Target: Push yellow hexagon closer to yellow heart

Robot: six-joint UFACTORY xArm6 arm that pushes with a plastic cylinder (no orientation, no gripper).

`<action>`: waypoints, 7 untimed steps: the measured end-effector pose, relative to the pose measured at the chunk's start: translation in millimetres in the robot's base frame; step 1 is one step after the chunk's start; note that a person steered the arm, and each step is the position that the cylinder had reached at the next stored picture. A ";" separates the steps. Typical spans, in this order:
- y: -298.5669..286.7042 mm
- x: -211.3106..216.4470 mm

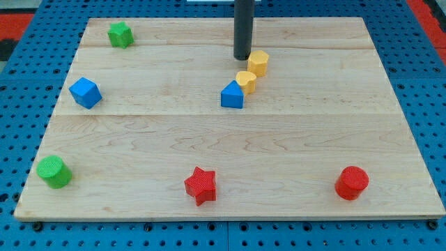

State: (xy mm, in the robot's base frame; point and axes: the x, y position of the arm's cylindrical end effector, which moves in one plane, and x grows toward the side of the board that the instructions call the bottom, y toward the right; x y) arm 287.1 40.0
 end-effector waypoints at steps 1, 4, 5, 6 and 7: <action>29.0 -16.5; 50.8 -17.4; 54.8 -29.1; 45.1 7.3; 10.3 12.5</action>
